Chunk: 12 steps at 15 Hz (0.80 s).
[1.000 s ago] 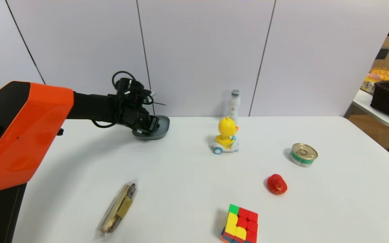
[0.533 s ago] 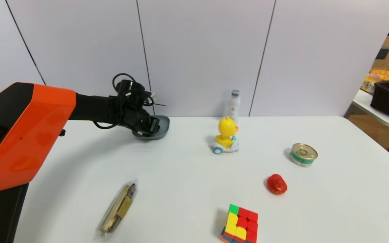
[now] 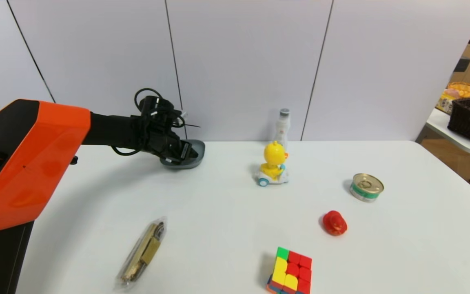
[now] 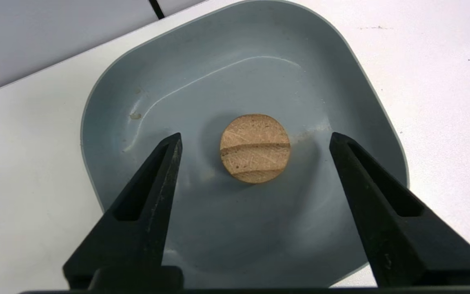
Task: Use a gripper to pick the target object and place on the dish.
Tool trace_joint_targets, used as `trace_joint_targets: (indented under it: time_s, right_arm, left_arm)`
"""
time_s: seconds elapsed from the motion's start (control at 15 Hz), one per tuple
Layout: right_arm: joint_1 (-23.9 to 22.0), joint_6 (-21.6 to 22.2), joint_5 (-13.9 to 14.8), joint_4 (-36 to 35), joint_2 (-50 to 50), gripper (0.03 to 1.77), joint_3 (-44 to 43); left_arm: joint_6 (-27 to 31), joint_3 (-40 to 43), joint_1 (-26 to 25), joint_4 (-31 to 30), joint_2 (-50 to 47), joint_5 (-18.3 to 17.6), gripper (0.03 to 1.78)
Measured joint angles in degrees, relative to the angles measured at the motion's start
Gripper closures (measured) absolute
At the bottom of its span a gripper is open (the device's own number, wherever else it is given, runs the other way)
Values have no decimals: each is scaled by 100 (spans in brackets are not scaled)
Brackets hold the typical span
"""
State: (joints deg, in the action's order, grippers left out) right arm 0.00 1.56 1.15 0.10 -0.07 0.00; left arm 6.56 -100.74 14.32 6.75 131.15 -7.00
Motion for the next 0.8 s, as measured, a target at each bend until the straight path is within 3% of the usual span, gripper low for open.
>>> trace_joint_targets:
  time_s: [0.4, 0.8]
  right_arm:
    - [0, 1, -5, 0, 0, 9, 0]
    - [0, 1, -2, 0, 0, 9, 0]
  left_arm:
    - [-2, -28, -83, -117, -212, 13, 28]
    - [-105, -16, -201, -596, -761, 26, 19]
